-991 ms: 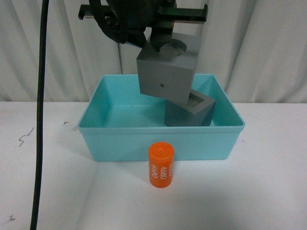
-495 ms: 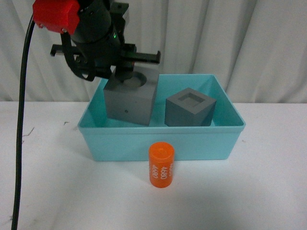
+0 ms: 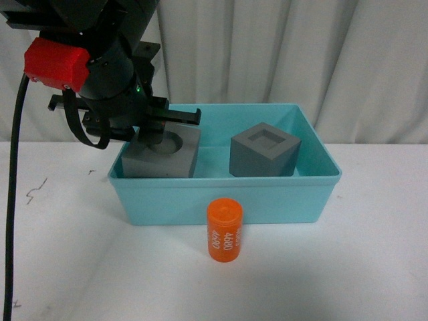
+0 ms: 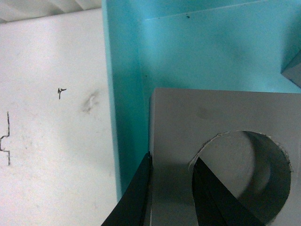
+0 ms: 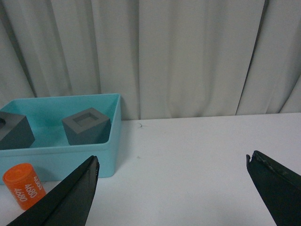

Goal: Place gray and orange parts in blue box

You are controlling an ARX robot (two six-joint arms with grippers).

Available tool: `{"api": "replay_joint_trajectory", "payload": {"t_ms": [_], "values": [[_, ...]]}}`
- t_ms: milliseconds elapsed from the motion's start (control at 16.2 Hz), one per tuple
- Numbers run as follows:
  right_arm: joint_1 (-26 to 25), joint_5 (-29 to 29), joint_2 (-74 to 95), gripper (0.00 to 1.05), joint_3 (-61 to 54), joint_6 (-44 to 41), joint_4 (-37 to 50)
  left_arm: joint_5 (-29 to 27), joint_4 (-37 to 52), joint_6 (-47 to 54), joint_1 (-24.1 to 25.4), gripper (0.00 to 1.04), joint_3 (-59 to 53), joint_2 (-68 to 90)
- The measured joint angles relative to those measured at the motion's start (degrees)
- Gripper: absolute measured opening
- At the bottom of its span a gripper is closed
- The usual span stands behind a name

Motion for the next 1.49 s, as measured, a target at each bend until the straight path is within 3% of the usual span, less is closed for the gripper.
{"api": "replay_joint_trajectory", "payload": {"t_ms": [62, 310, 495, 557, 805, 867, 929, 991, 1053, 1300, 1362, 1486], "values": [[0.0, 0.0, 0.0, 0.98, 0.0, 0.0, 0.0, 0.0, -0.2, 0.0, 0.3, 0.19, -0.1, -0.2], [0.0, 0.0, 0.0, 0.98, 0.0, 0.0, 0.0, 1.0, -0.3, 0.4, 0.4, 0.61, -0.2, -3.3], [0.0, 0.0, 0.0, 0.98, 0.0, 0.0, 0.0, 2.2, 5.2, 2.7, -0.1, 0.95, -4.8, -10.0], [0.0, 0.0, 0.0, 0.98, 0.0, 0.0, 0.0, 2.8, 8.0, 3.5, -0.3, 1.0, -7.1, -13.0], [0.0, 0.0, 0.0, 0.98, 0.0, 0.0, 0.0, 5.1, 15.1, 5.5, -2.5, 0.98, -16.1, -27.1], [0.0, 0.0, 0.0, 0.98, 0.0, 0.0, 0.0, 3.4, 20.1, 6.2, -3.2, 0.96, -20.2, -31.0], [0.0, 0.0, 0.0, 0.98, 0.0, 0.0, 0.0, -2.6, 36.8, 7.2, -2.7, 0.84, -28.8, -35.0], [0.0, 0.0, 0.0, 0.98, 0.0, 0.0, 0.0, -3.4, 49.2, 7.5, 0.2, 0.69, -38.6, -39.5], [0.0, 0.0, 0.0, 0.98, 0.0, 0.0, 0.0, -2.5, 55.8, 7.5, 2.8, 0.57, -45.5, -42.6], [0.0, 0.0, 0.0, 0.98, 0.0, 0.0, 0.0, 3.8, 61.3, 7.5, 7.9, 0.08, -61.4, -52.9], [0.0, 0.0, 0.0, 0.98, 0.0, 0.0, 0.0, 4.7, 61.5, 7.7, 9.2, 0.02, -63.6, -54.9], [0.0, 0.0, 0.0, 0.98, 0.0, 0.0, 0.0, 7.0, 61.2, 7.6, 11.5, 0.02, -68.8, -60.2]]}}
